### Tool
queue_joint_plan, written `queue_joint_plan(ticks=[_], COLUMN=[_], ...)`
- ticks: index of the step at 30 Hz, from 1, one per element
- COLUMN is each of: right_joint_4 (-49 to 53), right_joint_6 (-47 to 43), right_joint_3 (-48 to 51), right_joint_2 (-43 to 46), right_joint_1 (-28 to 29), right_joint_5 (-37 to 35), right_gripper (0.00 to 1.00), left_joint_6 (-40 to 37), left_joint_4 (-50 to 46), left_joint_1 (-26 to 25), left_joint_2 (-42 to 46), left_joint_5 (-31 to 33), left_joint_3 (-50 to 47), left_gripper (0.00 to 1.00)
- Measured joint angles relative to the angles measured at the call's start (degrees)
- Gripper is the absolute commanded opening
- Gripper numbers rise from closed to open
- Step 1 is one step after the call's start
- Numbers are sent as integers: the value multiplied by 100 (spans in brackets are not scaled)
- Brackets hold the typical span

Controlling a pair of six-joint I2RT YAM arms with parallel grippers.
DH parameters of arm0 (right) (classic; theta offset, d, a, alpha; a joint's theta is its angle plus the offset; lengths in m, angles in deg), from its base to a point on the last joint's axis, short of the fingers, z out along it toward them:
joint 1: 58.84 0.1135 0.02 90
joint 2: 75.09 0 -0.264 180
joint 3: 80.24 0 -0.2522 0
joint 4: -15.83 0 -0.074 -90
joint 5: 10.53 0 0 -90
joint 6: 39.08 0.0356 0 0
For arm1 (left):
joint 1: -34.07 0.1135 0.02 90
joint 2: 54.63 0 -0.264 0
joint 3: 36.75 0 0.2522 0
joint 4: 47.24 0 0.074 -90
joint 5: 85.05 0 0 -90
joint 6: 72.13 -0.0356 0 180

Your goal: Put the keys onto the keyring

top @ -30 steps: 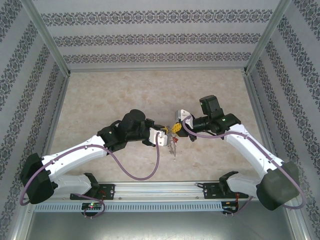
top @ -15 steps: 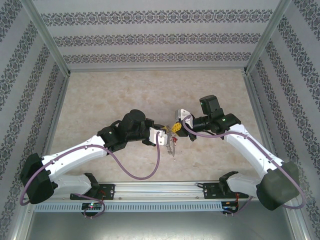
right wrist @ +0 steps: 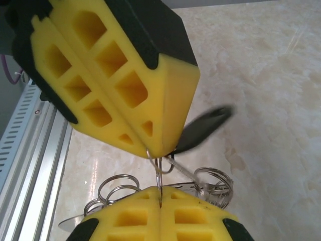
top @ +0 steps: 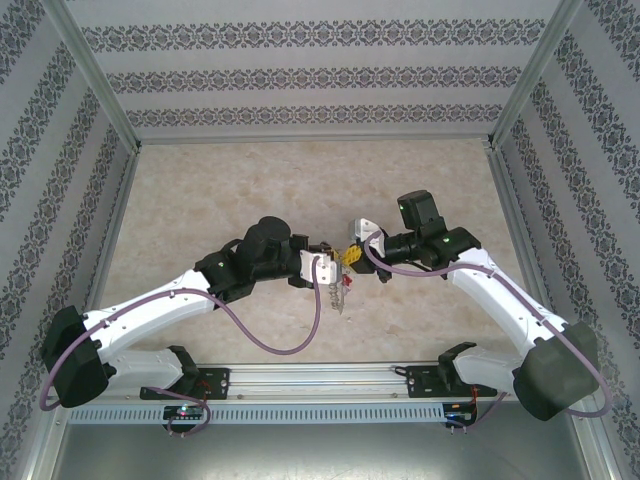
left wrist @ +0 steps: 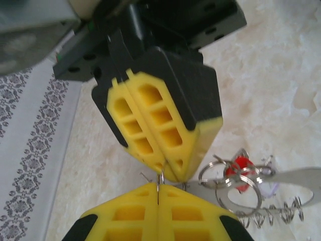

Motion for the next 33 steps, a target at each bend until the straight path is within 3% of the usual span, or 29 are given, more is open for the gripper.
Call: queue_joint_plan(ticks=[33], right_joint_4=[-205], right_joint_6=[-22], right_joint_3=[131], right_joint_2=[199], right_joint_1=[-46], right_joint_5=[199], right_gripper=[0], left_joint_6=[140], left_joint_4=[162], left_joint_1=[131], left_joint_2=[72], left_joint_5=[-122], left_joint_3=[-109], left_gripper=[0])
